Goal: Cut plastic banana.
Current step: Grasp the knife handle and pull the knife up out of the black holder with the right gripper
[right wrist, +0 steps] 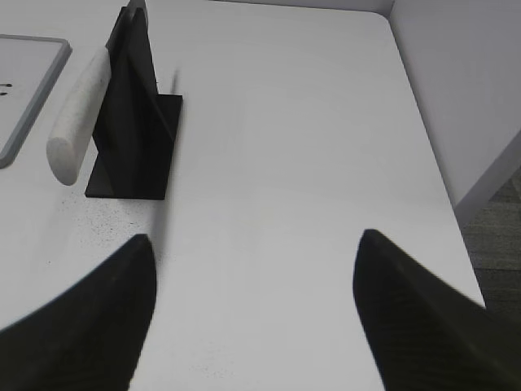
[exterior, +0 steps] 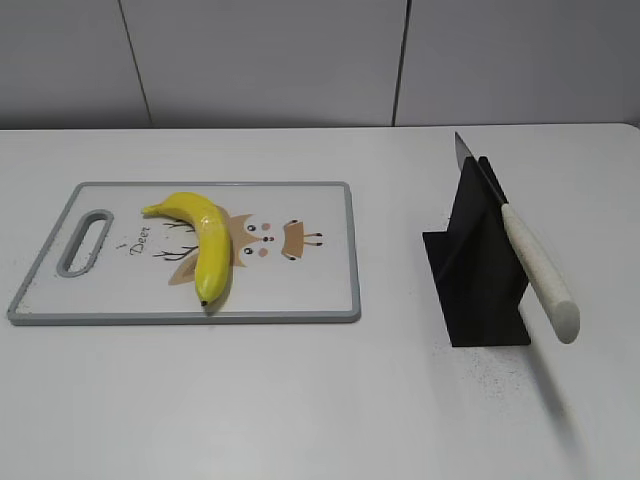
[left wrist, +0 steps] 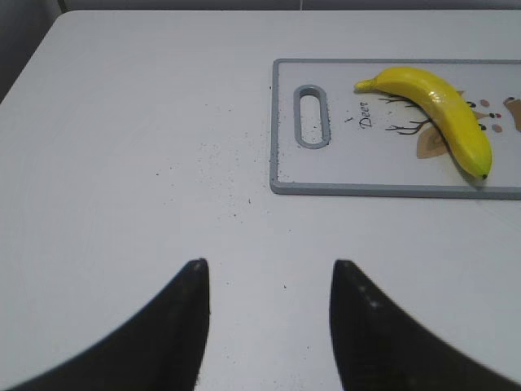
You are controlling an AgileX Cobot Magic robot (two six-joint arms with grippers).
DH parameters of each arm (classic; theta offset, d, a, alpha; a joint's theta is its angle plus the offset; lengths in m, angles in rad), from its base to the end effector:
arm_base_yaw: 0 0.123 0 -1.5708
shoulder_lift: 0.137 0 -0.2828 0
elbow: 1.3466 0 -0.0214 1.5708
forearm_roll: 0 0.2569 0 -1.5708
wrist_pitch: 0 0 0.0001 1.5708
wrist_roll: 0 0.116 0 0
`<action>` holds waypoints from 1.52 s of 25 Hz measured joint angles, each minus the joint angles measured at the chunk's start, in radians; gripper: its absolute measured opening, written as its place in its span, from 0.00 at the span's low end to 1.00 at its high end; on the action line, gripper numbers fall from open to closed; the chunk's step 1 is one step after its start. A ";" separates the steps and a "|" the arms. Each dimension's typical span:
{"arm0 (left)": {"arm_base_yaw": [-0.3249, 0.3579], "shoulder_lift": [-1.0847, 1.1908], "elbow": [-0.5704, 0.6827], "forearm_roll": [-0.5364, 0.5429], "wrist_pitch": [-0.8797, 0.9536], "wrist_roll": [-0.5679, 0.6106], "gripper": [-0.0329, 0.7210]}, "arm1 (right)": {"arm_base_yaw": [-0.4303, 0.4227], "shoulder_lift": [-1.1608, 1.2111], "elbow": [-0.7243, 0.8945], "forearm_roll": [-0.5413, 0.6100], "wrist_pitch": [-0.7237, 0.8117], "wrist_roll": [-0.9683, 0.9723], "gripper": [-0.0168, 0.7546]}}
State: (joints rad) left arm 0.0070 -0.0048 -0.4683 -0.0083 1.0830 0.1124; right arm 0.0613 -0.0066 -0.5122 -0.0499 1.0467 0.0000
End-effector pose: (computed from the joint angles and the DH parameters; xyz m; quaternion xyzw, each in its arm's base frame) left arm 0.0264 -0.0007 0.2569 0.0458 0.8646 0.0257 0.4997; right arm 0.0236 -0.0036 0.2742 -0.0249 0.8439 -0.0085 0.5358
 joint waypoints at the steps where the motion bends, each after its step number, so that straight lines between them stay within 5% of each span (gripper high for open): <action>1: 0.000 0.000 0.000 0.000 0.000 0.000 0.67 | 0.000 0.000 0.000 0.000 0.000 0.000 0.76; 30: 0.000 0.000 0.000 0.000 0.000 0.000 0.67 | 0.000 0.004 0.000 0.000 -0.002 0.000 0.73; 38: 0.000 0.000 0.000 0.000 0.000 0.000 0.67 | 0.000 0.201 -0.049 0.041 -0.024 0.000 0.70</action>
State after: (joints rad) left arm 0.0070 -0.0048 -0.4683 -0.0083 1.0830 0.1124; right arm 0.0613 0.1945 -0.5614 -0.0087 1.0229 0.0000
